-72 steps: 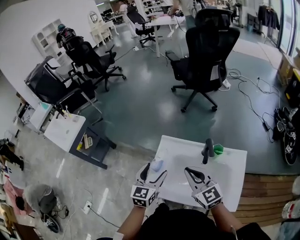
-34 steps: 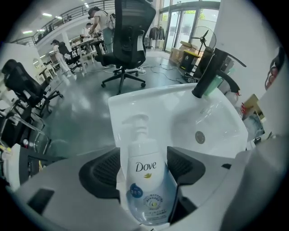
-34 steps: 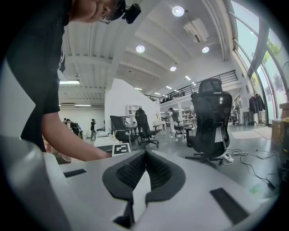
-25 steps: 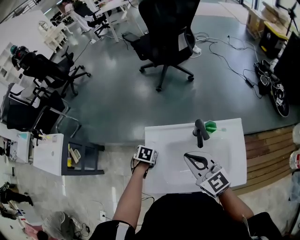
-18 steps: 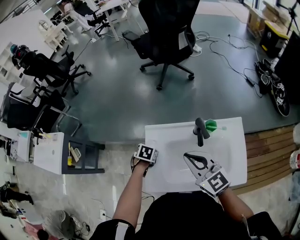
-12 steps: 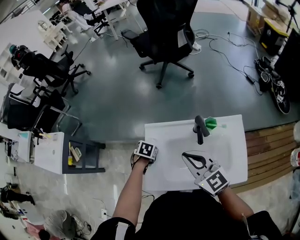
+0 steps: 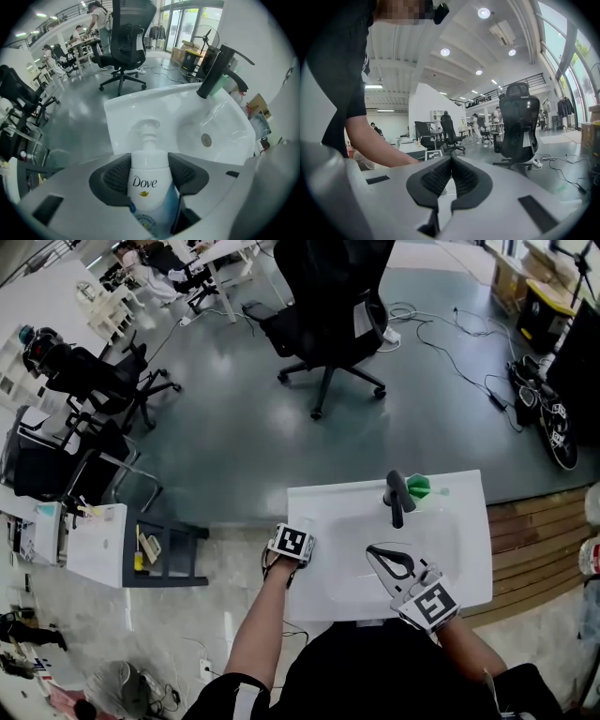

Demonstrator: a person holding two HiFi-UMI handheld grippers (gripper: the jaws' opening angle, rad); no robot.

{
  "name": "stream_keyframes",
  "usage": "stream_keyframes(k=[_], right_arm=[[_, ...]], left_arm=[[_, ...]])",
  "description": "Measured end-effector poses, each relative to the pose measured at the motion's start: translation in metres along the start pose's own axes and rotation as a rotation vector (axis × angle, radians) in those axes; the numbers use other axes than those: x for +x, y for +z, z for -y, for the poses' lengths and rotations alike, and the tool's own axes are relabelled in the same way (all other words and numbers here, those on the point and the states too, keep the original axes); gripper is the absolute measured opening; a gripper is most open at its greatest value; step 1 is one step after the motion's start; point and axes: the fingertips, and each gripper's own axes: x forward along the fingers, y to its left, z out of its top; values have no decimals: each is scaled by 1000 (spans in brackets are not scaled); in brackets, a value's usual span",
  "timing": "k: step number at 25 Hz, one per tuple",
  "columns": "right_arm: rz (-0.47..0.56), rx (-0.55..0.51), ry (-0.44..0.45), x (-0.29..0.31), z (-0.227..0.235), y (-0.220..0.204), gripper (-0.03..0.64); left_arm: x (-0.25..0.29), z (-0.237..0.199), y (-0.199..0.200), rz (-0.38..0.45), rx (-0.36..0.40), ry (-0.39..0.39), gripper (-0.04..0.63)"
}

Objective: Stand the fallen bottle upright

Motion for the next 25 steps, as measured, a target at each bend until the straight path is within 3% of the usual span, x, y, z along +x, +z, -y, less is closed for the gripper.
stream_keyframes(k=[8, 12, 15, 18, 25], right_arm=[[-28, 126, -11, -7, -7, -2, 15], [-18, 57, 11, -6, -13, -4, 15], [-15, 92, 21, -3, -18, 2, 15], [-18, 84, 28, 0, -18, -1, 15], [-26, 26, 45, 7, -22, -7, 15]], left_arm=[[-26, 2, 2, 109, -43, -2, 252], [-48, 4, -1, 179, -78, -1, 250], [-63, 5, -2, 251, -111, -12, 250], [-83, 4, 7, 343, -119, 6, 249], [-114, 1, 30, 646, -131, 74, 247]])
